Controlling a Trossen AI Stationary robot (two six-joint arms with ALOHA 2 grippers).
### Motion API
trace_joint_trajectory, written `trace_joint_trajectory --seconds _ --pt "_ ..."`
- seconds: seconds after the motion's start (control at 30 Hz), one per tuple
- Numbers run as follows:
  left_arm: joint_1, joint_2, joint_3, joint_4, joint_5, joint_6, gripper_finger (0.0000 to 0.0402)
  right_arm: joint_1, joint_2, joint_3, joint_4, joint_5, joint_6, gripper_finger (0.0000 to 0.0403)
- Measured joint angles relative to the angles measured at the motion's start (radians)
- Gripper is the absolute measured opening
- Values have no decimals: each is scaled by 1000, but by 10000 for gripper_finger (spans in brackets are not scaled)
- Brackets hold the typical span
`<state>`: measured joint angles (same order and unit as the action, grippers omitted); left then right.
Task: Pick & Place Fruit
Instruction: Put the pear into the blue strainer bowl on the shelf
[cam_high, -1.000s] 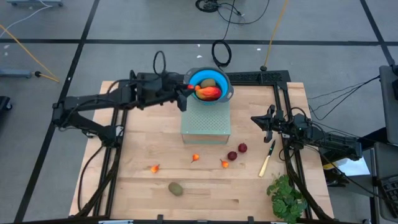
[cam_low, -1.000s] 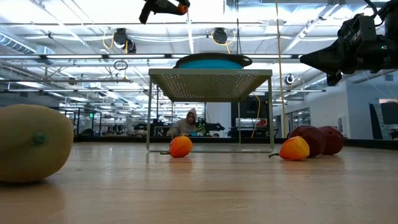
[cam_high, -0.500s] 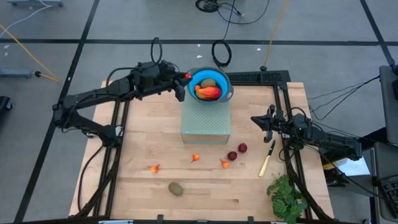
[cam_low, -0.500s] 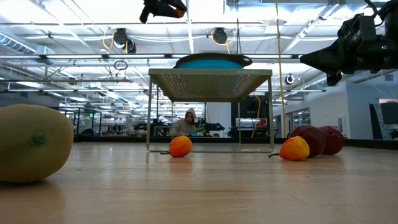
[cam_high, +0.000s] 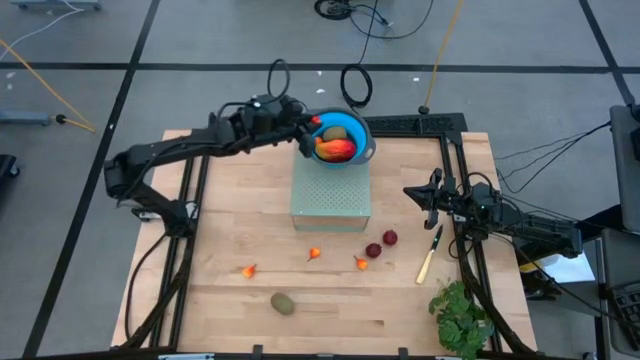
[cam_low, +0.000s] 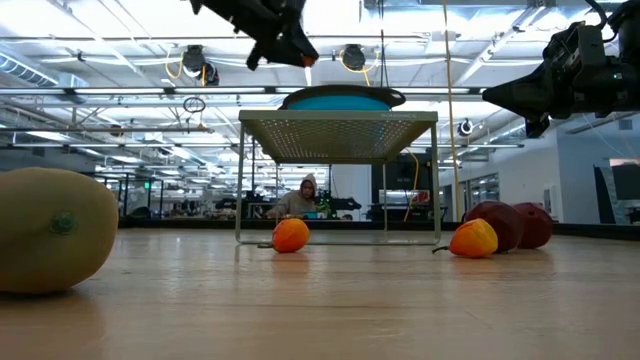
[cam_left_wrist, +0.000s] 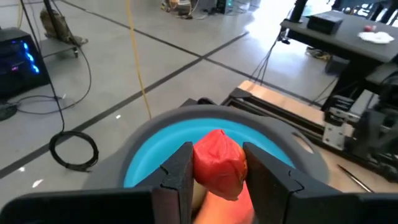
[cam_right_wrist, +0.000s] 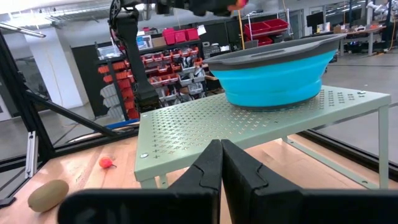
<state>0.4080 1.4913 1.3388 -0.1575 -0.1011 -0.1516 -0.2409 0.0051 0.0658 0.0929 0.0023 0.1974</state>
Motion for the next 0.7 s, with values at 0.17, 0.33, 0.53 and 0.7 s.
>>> trace_joint_trajectory --seconds 0.17,0.33,0.53,0.7 --pt "14 52 0 30 8 7 118 0 0 0 0 1 0 0" --pt "19 106 0 52 20 24 118 0 0 0 0 1 0 0" --pt "18 149 0 40 23 26 118 0 0 0 -1 1 0 0" --pt "18 159 0 19 22 28 118 0 0 0 -3 1 0 0"
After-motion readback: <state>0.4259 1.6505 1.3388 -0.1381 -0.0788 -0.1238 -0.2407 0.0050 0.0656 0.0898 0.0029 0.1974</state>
